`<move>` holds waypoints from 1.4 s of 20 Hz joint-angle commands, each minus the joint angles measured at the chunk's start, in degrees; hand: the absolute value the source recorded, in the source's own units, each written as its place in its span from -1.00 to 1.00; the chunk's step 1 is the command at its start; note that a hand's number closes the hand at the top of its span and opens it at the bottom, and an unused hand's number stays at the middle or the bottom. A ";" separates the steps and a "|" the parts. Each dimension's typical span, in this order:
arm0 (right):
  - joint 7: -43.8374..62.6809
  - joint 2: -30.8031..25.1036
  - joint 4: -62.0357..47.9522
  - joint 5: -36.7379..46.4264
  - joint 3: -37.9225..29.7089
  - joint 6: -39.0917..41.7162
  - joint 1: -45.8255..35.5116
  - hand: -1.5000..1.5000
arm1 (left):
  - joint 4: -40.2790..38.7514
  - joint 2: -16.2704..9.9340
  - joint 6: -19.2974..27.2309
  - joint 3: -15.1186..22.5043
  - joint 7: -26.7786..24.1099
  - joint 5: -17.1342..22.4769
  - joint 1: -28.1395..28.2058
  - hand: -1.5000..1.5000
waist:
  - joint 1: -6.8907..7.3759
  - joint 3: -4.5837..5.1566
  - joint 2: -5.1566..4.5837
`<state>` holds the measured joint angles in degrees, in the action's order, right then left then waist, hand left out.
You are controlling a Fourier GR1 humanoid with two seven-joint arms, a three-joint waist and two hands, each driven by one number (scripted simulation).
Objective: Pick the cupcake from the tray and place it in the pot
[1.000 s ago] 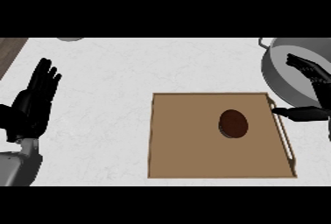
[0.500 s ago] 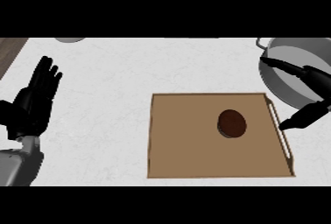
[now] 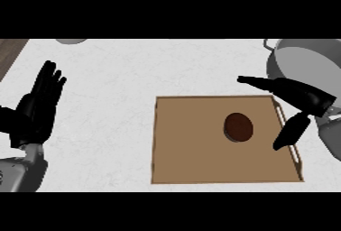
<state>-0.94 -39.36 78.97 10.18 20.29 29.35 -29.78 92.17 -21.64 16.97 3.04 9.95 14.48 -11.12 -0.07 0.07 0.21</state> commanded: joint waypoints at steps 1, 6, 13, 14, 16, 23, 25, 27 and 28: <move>7.60 3.39 6.26 1.71 -0.22 1.91 2.41 -1.00 | 2.75 2.40 0.89 1.23 0.42 -2.49 2.06 0.00 | 0.03 -0.05 -0.08; 10.66 8.94 7.36 4.84 -1.16 2.87 4.36 -1.00 | -0.63 1.88 -2.71 -1.83 -0.39 -2.78 0.07 0.00 | 0.08 -0.06 -0.15; 6.67 9.42 0.90 15.01 -1.29 2.55 4.83 -1.00 | -0.35 2.43 -3.28 -4.13 3.55 -2.87 -3.72 0.00 | 0.16 -0.08 -0.22; 12.91 10.42 7.65 14.32 -1.20 2.40 7.02 -1.00 | -3.99 4.48 -4.44 -3.69 -3.14 -3.31 0.00 0.00 | -0.14 -0.04 -0.16; 9.88 11.39 6.44 14.72 -4.34 4.13 7.37 -1.00 | 3.26 2.04 -4.87 -6.15 2.70 -3.17 1.49 0.00 | 0.19 -0.07 -0.15; -0.36 14.56 -5.35 23.71 -4.95 0.98 5.85 -1.00 | 4.67 4.86 -4.02 -5.31 5.41 -6.63 -0.04 0.00 | 0.39 -0.09 -0.24; 3.69 15.97 -1.00 24.77 -6.02 3.25 6.26 -1.00 | -0.11 5.05 -7.14 -6.93 2.97 -5.86 -1.06 0.00 | 0.16 -0.07 -0.22; 3.88 19.29 -1.58 27.82 -2.83 -0.56 8.92 -1.00 | 0.82 7.54 -4.77 -4.93 2.69 -7.77 -0.98 0.00 | 0.15 -0.07 -0.22; 5.01 17.25 1.70 27.16 -5.30 2.66 9.81 -1.00 | -0.72 5.96 -6.89 -7.48 2.76 -6.49 -2.69 0.00 | 0.01 -0.07 -0.19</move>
<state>2.91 -23.08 78.54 34.87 16.09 31.03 -21.74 92.93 -16.02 11.16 -3.01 12.85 8.44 -12.16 0.09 -0.01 -0.01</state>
